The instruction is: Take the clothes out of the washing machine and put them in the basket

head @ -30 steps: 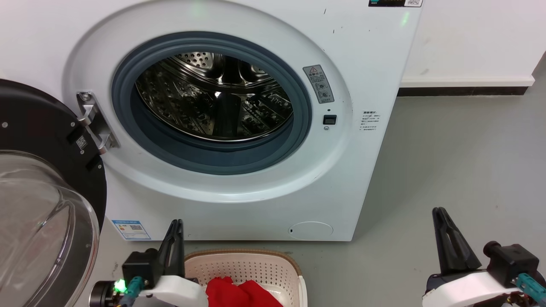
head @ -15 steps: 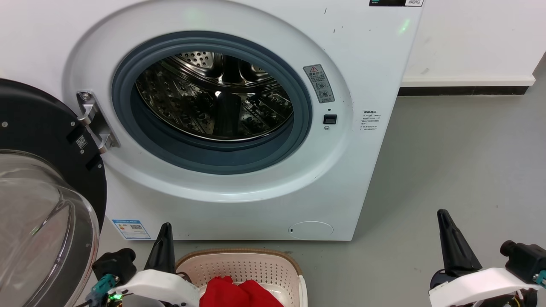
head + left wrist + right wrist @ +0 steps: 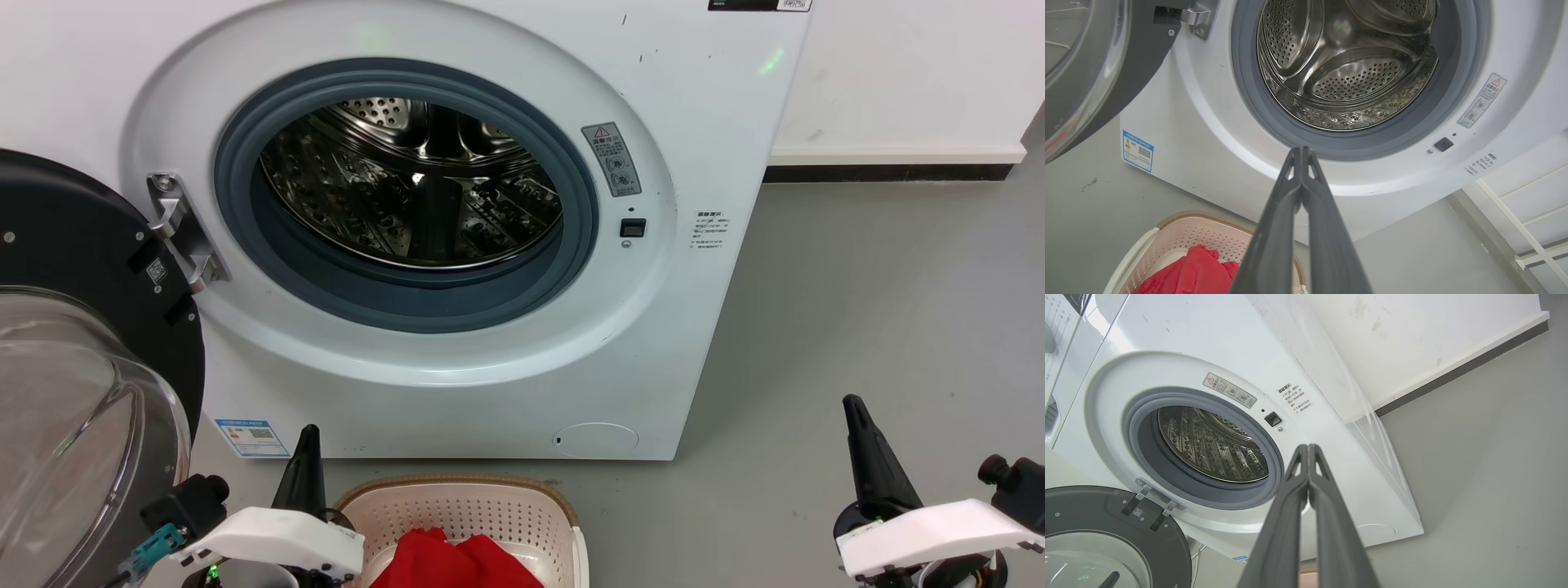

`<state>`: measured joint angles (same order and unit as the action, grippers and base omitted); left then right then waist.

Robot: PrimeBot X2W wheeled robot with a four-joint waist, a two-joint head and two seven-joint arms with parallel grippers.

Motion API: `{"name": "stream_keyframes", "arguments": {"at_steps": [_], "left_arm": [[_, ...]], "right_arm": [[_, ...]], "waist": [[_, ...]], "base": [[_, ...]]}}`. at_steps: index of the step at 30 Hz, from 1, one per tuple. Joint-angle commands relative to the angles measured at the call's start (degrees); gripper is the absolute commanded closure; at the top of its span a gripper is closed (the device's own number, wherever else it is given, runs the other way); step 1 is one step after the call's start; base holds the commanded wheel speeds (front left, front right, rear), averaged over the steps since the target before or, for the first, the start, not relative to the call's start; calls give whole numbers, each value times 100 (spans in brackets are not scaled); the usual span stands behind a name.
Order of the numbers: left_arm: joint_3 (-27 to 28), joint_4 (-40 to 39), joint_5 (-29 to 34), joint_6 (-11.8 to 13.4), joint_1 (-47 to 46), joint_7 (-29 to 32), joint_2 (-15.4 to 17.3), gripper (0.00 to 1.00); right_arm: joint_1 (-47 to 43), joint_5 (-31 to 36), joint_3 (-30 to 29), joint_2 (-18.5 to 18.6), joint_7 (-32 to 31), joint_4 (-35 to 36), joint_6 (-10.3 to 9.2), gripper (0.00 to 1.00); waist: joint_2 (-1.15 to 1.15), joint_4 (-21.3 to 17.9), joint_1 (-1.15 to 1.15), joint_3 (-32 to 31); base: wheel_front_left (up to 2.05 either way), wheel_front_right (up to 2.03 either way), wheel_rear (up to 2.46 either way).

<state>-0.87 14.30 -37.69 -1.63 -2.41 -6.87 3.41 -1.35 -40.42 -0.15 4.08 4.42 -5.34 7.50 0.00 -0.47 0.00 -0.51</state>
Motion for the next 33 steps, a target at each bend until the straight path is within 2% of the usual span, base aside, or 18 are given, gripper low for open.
{"name": "stream_keyframes", "arguments": {"at_steps": [1, 33], "left_arm": [[48, -84, -163, -44, -164, 35, 8, 100], [363, -68, -2518, -296, -285, 625, -19, 100]], "right_arm": [[173, -170, -19, 46, -17, 37, 0, 100], [444, -2521, -154, 82, -385, -354, 0, 100]], "waist": [[0, 1, 0, 1], [0, 17, 0, 24]], "base": [[0, 0, 0], [0, 0, 0]]}}
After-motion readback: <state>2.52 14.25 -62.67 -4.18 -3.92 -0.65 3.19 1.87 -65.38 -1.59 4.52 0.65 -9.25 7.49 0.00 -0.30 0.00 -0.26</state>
